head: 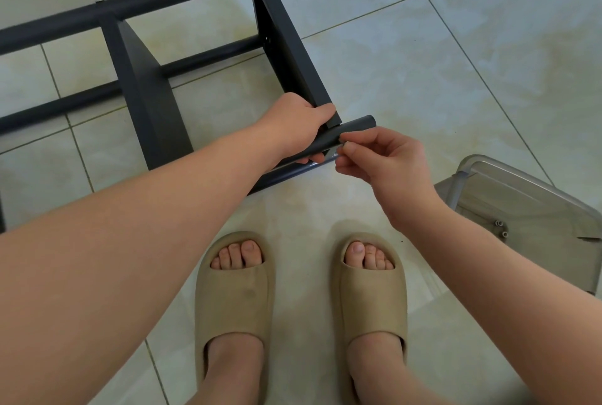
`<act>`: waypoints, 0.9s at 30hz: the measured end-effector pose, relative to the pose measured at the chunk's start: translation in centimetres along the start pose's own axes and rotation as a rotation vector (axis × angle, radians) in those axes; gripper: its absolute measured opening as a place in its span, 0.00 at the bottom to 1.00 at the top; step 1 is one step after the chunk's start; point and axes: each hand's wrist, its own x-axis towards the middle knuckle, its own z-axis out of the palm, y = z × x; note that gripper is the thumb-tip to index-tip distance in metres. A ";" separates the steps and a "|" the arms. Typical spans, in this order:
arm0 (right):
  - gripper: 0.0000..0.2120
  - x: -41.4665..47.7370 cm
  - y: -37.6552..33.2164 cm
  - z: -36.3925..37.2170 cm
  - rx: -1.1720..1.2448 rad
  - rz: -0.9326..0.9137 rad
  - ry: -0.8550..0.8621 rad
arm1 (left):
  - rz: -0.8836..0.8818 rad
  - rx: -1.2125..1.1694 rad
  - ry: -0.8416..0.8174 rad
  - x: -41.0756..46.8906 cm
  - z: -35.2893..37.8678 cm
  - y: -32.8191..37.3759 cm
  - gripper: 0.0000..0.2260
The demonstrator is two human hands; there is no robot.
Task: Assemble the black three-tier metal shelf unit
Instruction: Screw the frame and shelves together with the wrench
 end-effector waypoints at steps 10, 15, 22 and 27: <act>0.05 -0.5 -0.9 1.0 -0.222 -0.023 0.104 | 0.042 0.064 0.023 0.1 0.3 -0.1 0.16; 0.07 -0.4 -1.3 1.0 -0.294 -0.007 0.104 | 0.055 0.107 0.032 0.0 0.3 -0.1 0.16; 0.04 -0.6 -1.1 1.3 0.214 0.224 0.100 | 0.027 0.045 -0.002 0.1 0.0 0.0 0.17; 0.05 -0.4 -1.6 1.0 -0.220 0.045 0.100 | 0.025 0.056 -0.005 0.2 0.0 -0.2 0.16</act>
